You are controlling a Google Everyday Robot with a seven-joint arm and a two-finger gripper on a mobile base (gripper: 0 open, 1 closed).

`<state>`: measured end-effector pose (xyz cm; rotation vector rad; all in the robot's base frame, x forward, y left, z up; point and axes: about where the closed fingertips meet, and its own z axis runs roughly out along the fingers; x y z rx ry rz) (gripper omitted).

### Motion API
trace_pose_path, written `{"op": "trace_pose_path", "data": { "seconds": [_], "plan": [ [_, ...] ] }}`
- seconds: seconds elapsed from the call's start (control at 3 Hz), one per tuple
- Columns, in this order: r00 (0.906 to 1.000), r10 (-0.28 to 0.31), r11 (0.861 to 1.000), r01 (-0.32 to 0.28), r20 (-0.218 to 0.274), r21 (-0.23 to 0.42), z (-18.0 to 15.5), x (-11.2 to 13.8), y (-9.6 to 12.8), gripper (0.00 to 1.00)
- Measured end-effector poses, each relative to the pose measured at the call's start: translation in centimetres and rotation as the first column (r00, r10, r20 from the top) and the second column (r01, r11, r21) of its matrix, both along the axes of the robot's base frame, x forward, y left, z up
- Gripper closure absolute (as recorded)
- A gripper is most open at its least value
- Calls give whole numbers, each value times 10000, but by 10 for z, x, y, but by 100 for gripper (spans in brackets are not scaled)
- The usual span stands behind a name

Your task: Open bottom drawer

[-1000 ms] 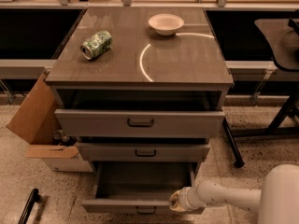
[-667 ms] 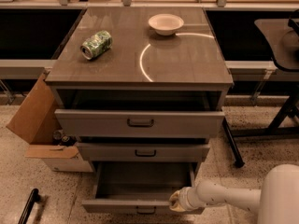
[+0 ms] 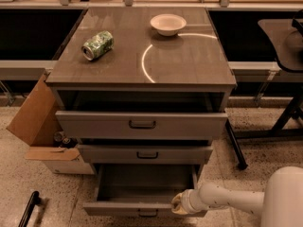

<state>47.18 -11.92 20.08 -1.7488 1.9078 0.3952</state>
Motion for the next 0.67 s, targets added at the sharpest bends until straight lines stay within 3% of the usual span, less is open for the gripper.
{"op": "trace_pose_path", "data": {
  "seconds": [0.67],
  "plan": [
    [10000,1,10000,-1,-1,1,0,0,0,57]
  ]
}}
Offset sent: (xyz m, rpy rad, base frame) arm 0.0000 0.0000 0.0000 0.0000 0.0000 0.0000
